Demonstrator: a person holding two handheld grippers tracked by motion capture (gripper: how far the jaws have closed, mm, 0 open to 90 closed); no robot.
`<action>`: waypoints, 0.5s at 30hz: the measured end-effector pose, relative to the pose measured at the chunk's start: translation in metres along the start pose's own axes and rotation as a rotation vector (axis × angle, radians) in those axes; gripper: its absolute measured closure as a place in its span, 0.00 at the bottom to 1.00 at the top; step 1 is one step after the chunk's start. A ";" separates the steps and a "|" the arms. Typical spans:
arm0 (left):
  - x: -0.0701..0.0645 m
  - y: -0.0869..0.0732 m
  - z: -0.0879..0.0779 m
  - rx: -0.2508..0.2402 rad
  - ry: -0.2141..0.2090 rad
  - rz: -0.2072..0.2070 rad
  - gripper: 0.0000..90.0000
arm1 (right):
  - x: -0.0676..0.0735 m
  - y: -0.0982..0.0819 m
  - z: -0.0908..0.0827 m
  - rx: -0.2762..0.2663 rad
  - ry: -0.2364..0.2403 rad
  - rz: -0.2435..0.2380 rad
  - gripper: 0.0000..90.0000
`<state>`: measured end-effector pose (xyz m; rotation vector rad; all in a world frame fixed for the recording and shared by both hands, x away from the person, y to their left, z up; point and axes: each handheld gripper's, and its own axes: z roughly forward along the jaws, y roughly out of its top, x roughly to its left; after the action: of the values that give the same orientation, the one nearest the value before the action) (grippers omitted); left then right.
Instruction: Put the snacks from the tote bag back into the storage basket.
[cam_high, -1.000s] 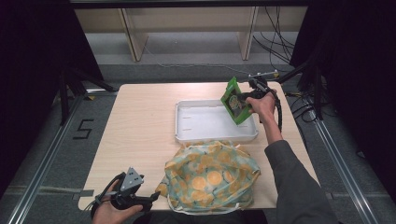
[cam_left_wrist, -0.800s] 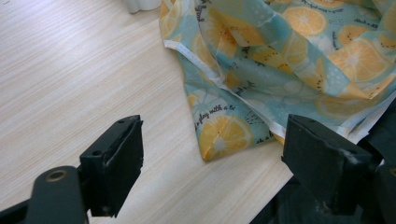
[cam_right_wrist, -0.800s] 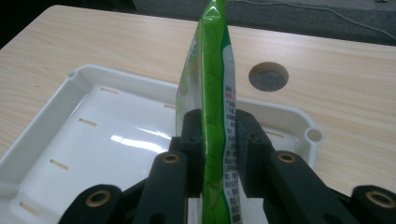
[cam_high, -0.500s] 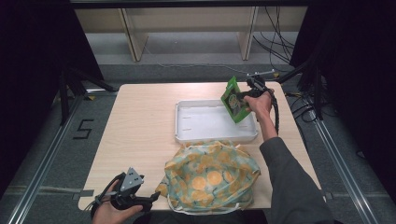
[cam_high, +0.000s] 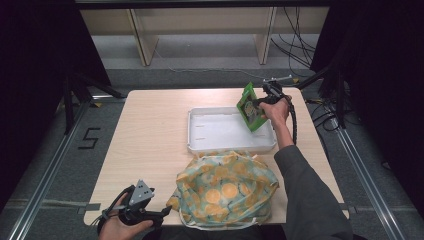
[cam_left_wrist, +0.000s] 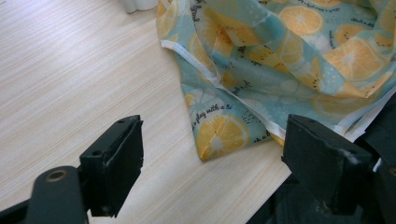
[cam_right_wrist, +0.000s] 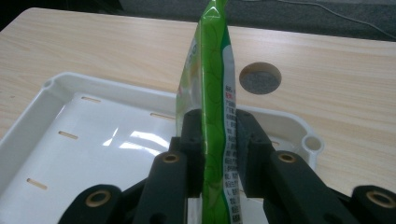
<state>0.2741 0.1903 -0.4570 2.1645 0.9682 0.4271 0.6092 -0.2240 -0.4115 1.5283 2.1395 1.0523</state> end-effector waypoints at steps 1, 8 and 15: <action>0.000 0.000 0.000 -0.007 0.000 0.001 0.22 | 0.000 0.000 0.001 -0.005 -0.012 -0.007 0.84; -0.001 0.000 0.000 -0.006 -0.001 -0.003 0.22 | 0.002 -0.002 0.008 -0.005 -0.006 0.010 0.84; -0.002 0.000 0.001 -0.006 -0.005 -0.015 0.22 | 0.002 -0.003 0.012 -0.012 -0.017 0.013 0.84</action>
<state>0.2728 0.1886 -0.4576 2.1502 0.9787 0.4172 0.6138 -0.2184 -0.4212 1.5420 2.1104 1.0505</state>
